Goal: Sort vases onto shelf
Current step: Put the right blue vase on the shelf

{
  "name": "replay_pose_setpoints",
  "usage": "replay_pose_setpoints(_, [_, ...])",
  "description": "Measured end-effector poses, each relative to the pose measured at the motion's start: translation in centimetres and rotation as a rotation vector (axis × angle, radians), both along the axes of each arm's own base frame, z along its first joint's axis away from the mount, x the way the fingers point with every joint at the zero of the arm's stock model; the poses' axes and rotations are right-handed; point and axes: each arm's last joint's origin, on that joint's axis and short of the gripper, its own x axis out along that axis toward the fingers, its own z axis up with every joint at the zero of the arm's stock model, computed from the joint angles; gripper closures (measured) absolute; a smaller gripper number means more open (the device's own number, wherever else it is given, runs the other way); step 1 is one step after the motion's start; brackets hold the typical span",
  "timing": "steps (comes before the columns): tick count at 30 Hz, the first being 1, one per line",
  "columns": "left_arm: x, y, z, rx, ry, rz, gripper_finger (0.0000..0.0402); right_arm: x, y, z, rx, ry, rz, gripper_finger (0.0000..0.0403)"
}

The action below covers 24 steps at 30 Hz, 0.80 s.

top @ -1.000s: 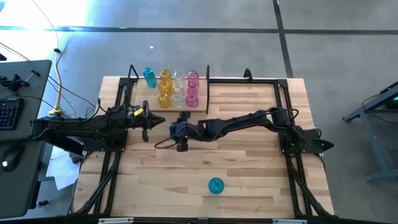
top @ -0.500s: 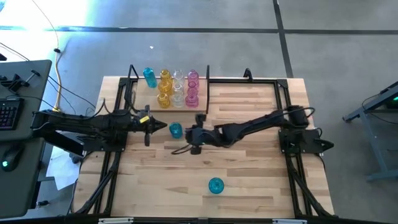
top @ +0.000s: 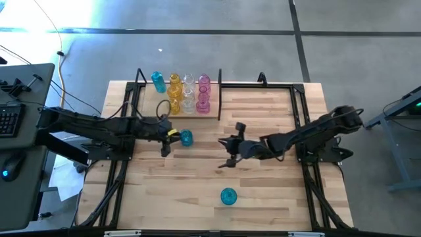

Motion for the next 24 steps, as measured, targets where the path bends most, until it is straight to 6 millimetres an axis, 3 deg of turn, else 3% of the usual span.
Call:
replay_pose_setpoints(11, [3.4,0.2,1.1,-0.031,0.218,0.111,0.0182,-0.9,0.3,-0.4,-0.001,-0.016,0.020,0.0402])
replay_pose_setpoints(24, [5.4,0.7,0.0,0.027,0.307,0.143,0.0167,-0.9,0.3,-0.4,-0.001,-0.016,0.020,0.0402])
